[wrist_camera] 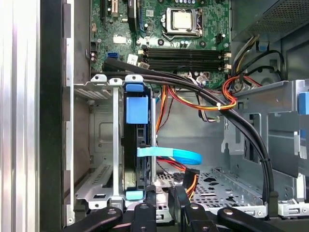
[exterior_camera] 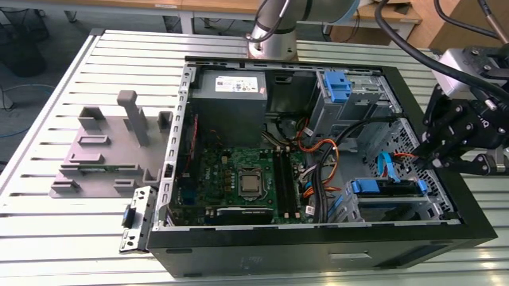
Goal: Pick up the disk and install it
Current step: 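Insert the second disk wire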
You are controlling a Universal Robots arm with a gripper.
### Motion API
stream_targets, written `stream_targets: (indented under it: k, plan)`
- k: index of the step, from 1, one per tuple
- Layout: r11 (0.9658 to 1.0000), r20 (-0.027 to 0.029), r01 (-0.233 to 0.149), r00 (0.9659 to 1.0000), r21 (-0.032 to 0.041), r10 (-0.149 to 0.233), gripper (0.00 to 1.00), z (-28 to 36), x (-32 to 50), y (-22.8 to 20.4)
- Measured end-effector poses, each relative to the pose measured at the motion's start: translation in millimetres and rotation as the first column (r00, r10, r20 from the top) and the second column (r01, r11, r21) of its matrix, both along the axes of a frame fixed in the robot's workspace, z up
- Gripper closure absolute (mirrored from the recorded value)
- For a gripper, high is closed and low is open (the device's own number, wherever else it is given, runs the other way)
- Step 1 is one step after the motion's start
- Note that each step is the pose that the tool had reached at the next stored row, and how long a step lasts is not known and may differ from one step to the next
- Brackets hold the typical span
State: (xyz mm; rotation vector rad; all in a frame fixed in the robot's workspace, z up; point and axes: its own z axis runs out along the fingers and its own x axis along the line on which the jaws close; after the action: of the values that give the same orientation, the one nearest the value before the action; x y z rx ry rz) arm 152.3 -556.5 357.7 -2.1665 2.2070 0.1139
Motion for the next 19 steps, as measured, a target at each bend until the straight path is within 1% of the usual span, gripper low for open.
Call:
stream_targets:
  k: [3,8,12,15,19]
  plan:
    - [1.0,0.0,0.0,1.0,-0.0001,0.0,0.71,-1.7,0.3,0.9]
    - [1.0,0.0,0.0,1.0,0.0002,0.0,0.71,-3.6,0.7,6.6]
    - [1.0,0.0,0.0,1.0,-0.0011,0.0,0.71,-5.5,2.3,10.1]
    - [1.0,0.0,0.0,1.0,-0.0053,0.0,0.71,-7.2,3.7,11.8]
    - [0.9999,0.0,0.0,1.0,-0.0157,0.0,0.71,-9.5,5.1,14.2]
